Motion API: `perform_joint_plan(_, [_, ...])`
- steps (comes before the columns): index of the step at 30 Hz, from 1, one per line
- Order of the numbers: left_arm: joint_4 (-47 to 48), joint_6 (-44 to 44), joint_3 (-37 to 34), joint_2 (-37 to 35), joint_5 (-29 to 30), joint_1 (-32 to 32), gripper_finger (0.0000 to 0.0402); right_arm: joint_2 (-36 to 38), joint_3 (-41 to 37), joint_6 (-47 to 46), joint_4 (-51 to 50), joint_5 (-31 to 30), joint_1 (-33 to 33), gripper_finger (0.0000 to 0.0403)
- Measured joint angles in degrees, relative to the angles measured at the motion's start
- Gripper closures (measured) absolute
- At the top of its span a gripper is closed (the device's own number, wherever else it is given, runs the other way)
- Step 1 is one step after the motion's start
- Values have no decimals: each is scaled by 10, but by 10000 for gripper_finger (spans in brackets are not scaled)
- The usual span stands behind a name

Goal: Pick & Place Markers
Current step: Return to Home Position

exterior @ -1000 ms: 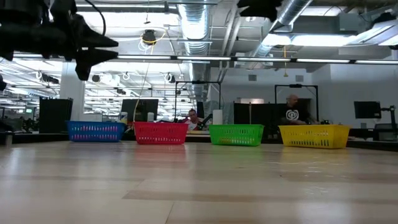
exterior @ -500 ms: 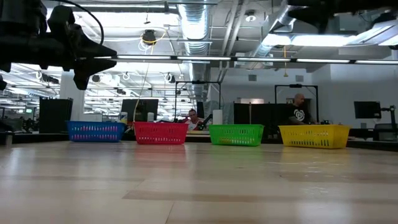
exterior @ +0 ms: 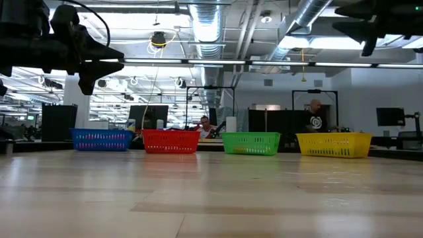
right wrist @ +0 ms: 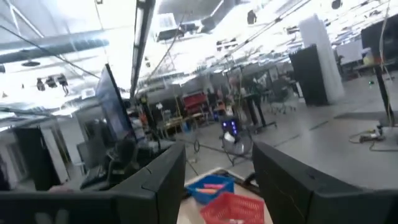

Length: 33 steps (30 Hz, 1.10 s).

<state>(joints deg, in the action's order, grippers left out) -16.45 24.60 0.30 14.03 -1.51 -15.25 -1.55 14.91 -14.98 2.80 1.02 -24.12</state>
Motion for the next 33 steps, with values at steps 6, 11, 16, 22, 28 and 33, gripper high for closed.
perform_joint_plan(6, [-3,2,0,-1,-2,0,266,-8,-56,-14,1,-16,5,225])
perform_joint_plan(11, [-4,3,0,-1,-2,1,266,4,-118,-68,6,-70,5,227])
perform_joint_plan(16, [-4,3,0,0,-2,1,266,4,-144,-92,-1,-101,5,225])
perform_joint_plan(22, [-4,1,0,3,-2,1,266,0,-144,-86,-6,-99,5,223])
perform_joint_plan(28, [-4,1,0,20,-2,1,266,1,-144,-86,-8,-85,6,226])
perform_joint_plan(33, [-5,1,0,26,-2,1,266,1,-144,-86,-8,-85,6,227])
